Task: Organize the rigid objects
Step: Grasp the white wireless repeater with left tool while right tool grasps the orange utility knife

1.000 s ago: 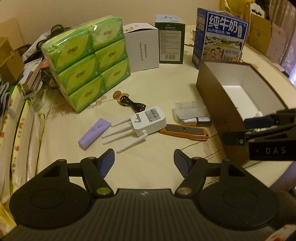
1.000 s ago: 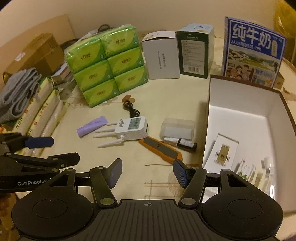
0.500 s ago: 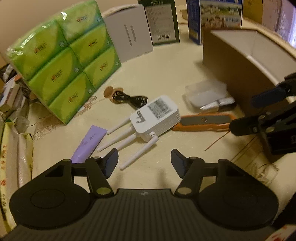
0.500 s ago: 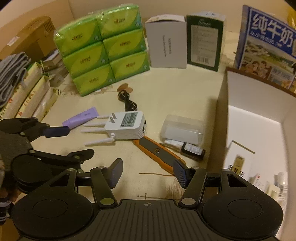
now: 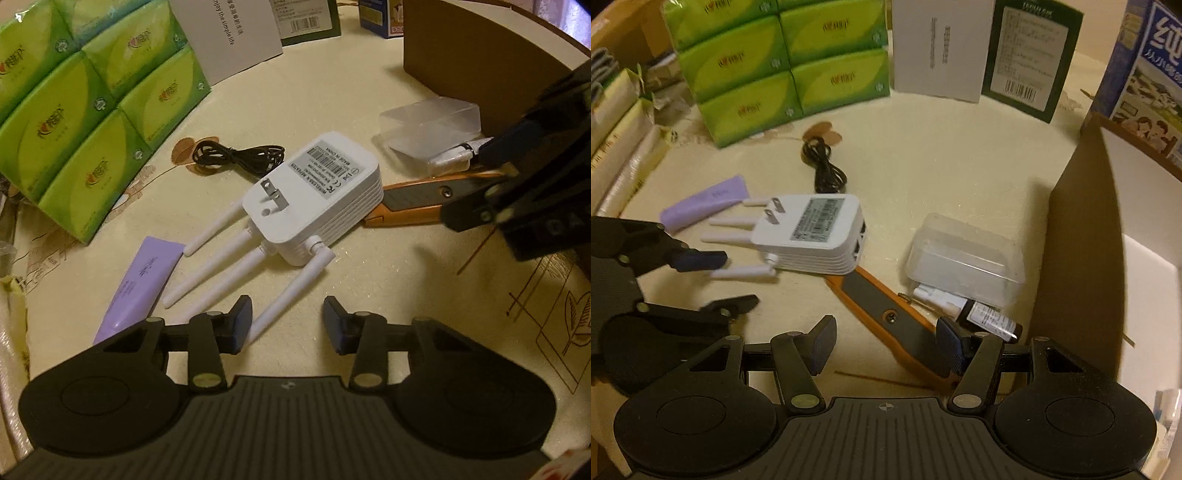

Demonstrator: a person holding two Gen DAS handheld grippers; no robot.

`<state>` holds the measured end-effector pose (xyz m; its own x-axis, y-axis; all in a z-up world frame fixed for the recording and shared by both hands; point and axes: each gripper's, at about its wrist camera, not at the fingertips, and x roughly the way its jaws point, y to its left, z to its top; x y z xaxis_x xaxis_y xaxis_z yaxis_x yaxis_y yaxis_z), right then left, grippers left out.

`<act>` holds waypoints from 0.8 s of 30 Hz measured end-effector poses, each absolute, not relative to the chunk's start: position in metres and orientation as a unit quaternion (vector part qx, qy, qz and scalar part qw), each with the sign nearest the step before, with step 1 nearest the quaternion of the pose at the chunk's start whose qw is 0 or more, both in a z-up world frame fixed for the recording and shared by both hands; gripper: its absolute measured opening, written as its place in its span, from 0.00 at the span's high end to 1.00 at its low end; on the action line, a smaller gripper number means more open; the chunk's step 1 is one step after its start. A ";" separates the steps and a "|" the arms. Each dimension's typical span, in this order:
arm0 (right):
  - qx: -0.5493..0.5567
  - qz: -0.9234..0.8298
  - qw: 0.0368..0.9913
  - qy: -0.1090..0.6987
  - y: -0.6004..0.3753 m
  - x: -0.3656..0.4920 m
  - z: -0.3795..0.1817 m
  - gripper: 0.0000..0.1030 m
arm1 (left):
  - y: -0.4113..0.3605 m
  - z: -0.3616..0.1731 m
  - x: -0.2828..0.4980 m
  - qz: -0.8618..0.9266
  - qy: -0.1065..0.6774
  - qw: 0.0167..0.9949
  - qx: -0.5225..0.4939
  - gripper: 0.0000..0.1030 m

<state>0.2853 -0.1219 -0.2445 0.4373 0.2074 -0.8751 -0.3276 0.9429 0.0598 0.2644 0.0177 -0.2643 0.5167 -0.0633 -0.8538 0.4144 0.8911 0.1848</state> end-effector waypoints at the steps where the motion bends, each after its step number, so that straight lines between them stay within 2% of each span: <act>1: -0.062 0.157 0.844 0.509 -0.121 0.288 -0.248 0.44 | 0.019 -0.265 0.266 -0.145 0.470 0.851 0.184 0.65; 5: -0.074 0.158 0.839 0.516 -0.120 0.296 -0.257 0.44 | 0.022 -0.265 0.272 -0.159 0.472 0.848 0.180 0.80; 9: -0.092 0.157 0.833 0.523 -0.114 0.301 -0.264 0.44 | 0.023 -0.263 0.275 -0.163 0.475 0.847 0.176 0.81; 14: -0.116 0.156 0.833 0.518 -0.111 0.294 -0.265 0.58 | 0.019 -0.256 0.264 -0.169 0.482 0.845 0.154 0.91; 18: -0.101 0.164 0.831 0.522 -0.114 0.282 -0.262 0.71 | 0.019 -0.245 0.256 -0.169 0.494 0.846 0.109 0.94; 24: -0.050 0.148 0.831 0.535 -0.122 0.259 -0.259 0.72 | 0.035 -0.227 0.238 -0.133 0.511 0.849 0.016 0.96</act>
<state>0.2585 -0.1223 -0.2594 0.3846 0.1922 -0.9028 -0.2999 0.9510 0.0747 0.2376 0.0347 -0.2271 0.4419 -0.2095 -0.8722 0.2420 0.9641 -0.1089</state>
